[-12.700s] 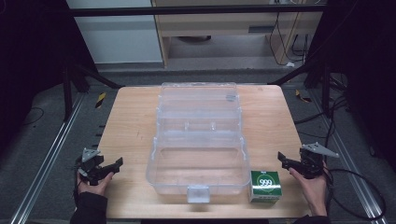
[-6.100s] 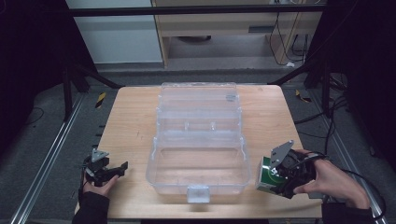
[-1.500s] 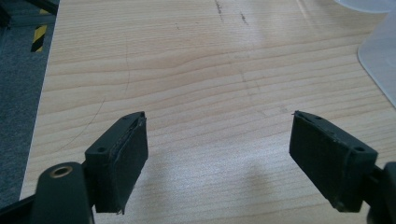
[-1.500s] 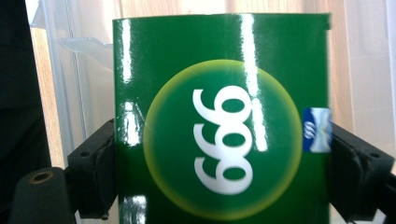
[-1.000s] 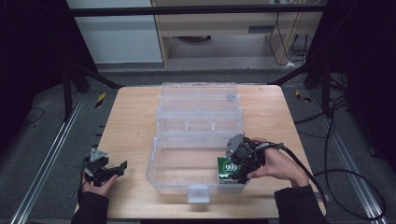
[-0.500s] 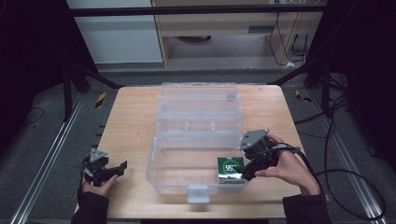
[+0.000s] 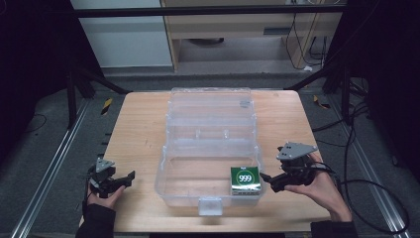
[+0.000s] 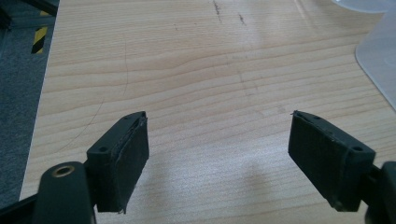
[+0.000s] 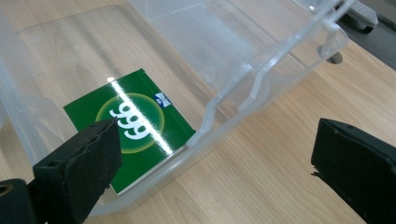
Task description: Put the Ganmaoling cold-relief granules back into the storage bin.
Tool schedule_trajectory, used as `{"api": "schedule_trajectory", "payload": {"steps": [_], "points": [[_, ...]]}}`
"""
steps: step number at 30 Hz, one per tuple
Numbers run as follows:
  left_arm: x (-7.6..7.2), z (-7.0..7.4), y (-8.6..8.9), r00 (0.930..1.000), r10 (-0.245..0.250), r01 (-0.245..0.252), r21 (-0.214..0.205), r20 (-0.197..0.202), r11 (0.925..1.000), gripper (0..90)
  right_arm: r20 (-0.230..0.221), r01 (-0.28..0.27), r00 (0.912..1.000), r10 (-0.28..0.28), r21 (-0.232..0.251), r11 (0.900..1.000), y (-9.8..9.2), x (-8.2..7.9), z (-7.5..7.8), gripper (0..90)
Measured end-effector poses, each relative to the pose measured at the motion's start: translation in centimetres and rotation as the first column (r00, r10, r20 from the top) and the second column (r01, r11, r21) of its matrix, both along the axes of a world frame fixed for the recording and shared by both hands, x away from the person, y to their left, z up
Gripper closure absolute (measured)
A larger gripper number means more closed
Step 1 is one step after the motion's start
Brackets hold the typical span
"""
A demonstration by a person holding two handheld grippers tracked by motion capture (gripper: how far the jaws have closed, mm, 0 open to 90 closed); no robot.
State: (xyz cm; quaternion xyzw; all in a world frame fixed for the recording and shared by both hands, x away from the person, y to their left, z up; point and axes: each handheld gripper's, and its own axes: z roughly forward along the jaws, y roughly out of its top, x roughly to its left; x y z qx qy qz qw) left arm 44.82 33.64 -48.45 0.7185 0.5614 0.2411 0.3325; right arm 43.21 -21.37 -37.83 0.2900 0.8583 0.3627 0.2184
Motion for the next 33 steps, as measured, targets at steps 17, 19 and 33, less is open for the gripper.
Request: {"api": "schedule_trajectory", "payload": {"steps": [17,19,33], "points": [[-0.2,0.3,0.1,0.9998,-0.003,0.004,-0.006,0.022,1.0,24.1,0.027,0.261,0.9632,-0.268,0.149,0.9537,-3.8,0.2,-2.6,0.9],[-0.2,0.3,0.0,0.9997,-0.003,0.003,-0.006,0.024,1.0,24.6,0.024,0.282,0.9569,-0.289,0.156,0.9465,-4.2,0.3,-3.1,0.9],[-0.3,0.3,0.0,0.9997,-0.007,0.007,-0.003,0.024,1.0,26.8,-0.021,0.449,0.8908,-0.454,0.196,0.8718,-7.5,1.5,-7.7,1.0]]}}
